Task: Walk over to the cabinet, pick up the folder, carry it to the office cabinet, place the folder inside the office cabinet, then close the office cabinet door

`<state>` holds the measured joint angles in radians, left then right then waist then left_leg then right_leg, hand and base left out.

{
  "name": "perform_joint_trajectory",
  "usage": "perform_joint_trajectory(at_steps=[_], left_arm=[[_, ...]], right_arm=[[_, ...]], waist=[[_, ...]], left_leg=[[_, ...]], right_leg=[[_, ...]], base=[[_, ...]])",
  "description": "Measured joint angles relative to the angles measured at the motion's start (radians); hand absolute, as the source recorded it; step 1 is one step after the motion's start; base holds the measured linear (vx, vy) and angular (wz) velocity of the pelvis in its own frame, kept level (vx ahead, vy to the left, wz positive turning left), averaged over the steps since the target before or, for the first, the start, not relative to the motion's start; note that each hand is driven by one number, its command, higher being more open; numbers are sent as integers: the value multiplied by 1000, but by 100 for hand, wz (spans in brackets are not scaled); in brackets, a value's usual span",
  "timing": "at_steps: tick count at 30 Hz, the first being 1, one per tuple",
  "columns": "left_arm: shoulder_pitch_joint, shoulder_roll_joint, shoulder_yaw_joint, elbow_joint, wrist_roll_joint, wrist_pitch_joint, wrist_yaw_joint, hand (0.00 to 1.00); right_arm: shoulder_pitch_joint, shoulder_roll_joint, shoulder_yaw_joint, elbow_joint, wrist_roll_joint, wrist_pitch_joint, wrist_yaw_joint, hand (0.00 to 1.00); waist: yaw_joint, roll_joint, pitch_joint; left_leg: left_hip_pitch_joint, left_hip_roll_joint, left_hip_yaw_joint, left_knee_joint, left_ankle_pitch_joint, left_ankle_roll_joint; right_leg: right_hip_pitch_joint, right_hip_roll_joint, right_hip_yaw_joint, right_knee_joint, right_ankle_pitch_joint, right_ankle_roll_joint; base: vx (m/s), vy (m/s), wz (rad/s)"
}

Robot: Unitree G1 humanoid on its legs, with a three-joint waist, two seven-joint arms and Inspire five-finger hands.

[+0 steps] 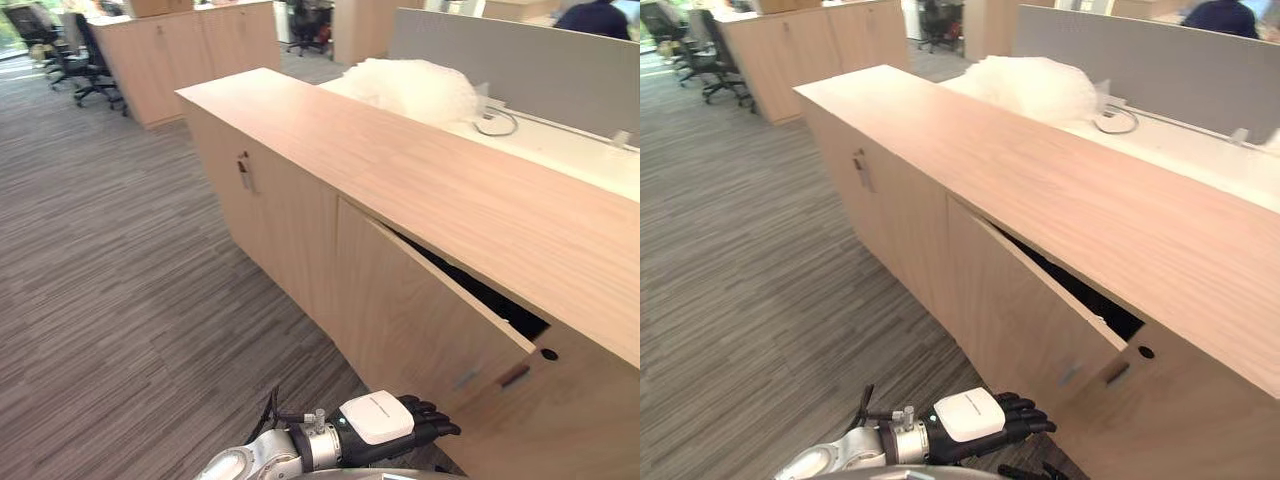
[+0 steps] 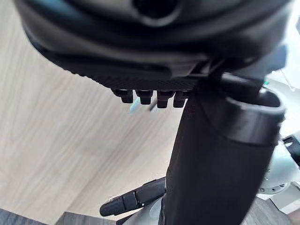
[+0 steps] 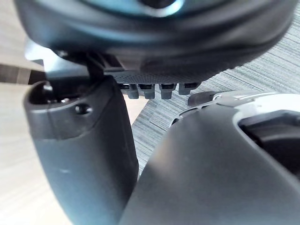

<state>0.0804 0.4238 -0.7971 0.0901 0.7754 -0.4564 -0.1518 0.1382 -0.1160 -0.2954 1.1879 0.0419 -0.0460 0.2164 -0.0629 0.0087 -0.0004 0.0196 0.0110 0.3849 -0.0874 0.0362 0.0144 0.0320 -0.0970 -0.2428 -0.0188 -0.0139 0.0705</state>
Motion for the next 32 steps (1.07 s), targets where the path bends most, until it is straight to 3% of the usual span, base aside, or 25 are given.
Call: perform_joint_trajectory(at_steps=[1,2,3,4,5,8,10,11,12,13,14,15,16,18,20,22,23,25,28,32], left_arm=[[3,-19,34,31,-4,9,-2,100],[3,-29,48,50,-4,12,-2,100],[7,-43,80,80,-9,27,-2,100],[10,-46,93,88,-22,44,-1,100],[12,-60,116,113,-39,65,-2,100],[13,-165,252,255,-108,142,-8,100],[15,-227,365,351,-123,178,25,100],[22,-230,389,360,-128,186,28,100],[43,-234,432,369,-188,217,28,100],[80,-252,489,372,-275,253,27,100],[97,-269,524,375,-315,269,25,100],[111,-294,573,391,-408,297,25,100],[114,-349,639,432,-609,347,26,100],[126,-369,679,453,-818,383,32,100],[158,-378,712,455,-932,394,31,100],[183,-383,760,479,-957,393,21,100],[186,-387,786,520,-963,391,11,100],[177,-388,822,598,-964,392,14,100],[177,-383,912,695,-974,388,29,100],[146,-371,966,808,-981,381,53,100]], right_arm=[[-8,-4,-2,-6,-1,3,2,100],[-6,-1,-10,-7,0,4,1,100],[-4,15,-40,-18,2,6,-1,100],[-5,20,-40,-20,2,7,-2,100],[-2,24,-40,-26,2,9,-2,100],[9,24,-51,-42,1,23,0,100],[9,25,-63,-40,2,28,1,100],[8,22,-62,-37,2,29,2,100],[6,17,-56,-35,8,30,1,100],[5,13,-46,-35,11,32,0,100],[4,8,-35,-36,18,33,-1,100],[0,7,-27,-35,37,33,-2,100],[-3,-4,-25,-34,40,38,-8,100],[-13,-1,-21,-32,40,41,-13,100],[-17,-7,-15,-32,38,42,-17,100],[-37,-9,-15,-34,27,41,-21,100],[-44,-19,-15,-36,13,37,-22,100],[-42,-14,-13,-38,-3,33,-27,100],[-22,12,-9,-41,-3,33,-32,100],[-17,20,-9,-43,-3,33,-32,100]], waist=[[3,0,16],[0,1,19],[1,2,28],[1,-10,31],[-7,-13,38],[-9,-7,34],[-7,-11,37],[1,-8,39],[5,-6,43],[7,-1,46],[9,7,51],[11,12,58],[29,20,69],[49,20,84],[59,23,85],[62,34,90],[63,58,84],[58,47,80],[62,2,54],[64,-7,34]], left_leg=[[1,24,64,0,-5,-2],[2,32,84,0,-8,-4],[16,45,131,1,-12,-16],[30,50,153,1,-13,-22],[49,59,180,1,-15,-29],[85,96,266,24,-37,-65],[36,199,317,254,-147,-76],[23,235,331,325,-177,-66],[-2,302,349,466,-213,-19],[-35,365,315,608,-220,7],[-58,392,261,680,-214,18],[-118,413,150,782,-218,26],[-177,377,-50,842,-268,-46],[-190,306,-197,787,-308,-94],[-175,232,-336,662,-328,-126],[-142,160,-486,510,-323,-133],[-130,142,-537,442,-237,-123],[-108,119,-523,425,-237,-113],[-64,69,-503,340,-198,-85],[8,35,-486,174,-110,-69]], right_leg=[[-40,-16,-140,40,-8,-36],[-49,-39,-232,73,-22,-50],[-42,-73,-372,103,-26,-54],[-35,-74,-379,98,-15,-31],[-26,-56,-350,83,-6,-17],[-14,-11,-268,48,2,-26],[-18,22,-210,47,-13,-46],[-20,37,-188,50,-19,-53],[-20,61,-147,57,-27,-66],[-16,86,-106,61,-35,-80],[-9,100,-89,62,-38,-88],[3,115,-61,64,-40,-105],[8,123,-17,72,-43,-111],[22,121,35,74,-42,-112],[30,118,82,85,-42,-112],[43,114,124,91,-44,-103],[44,122,143,93,-53,-76],[60,96,149,86,-56,-54],[76,38,149,71,-56,-23],[75,1,151,44,-44,-3]], base=[[-93,-63,-105],[-64,-72,-131],[13,-31,-94],[24,-36,-102],[-3,-34,-98],[-12,-96,-90],[32,-186,-80],[111,-223,-99],[183,-259,-109],[195,-256,-104],[179,-214,-88],[180,-139,-94],[172,-101,-97],[130,-27,-89],[104,112,-79],[99,260,-81],[59,256,-57],[33,194,-15],[12,182,5],[47,48,1]])
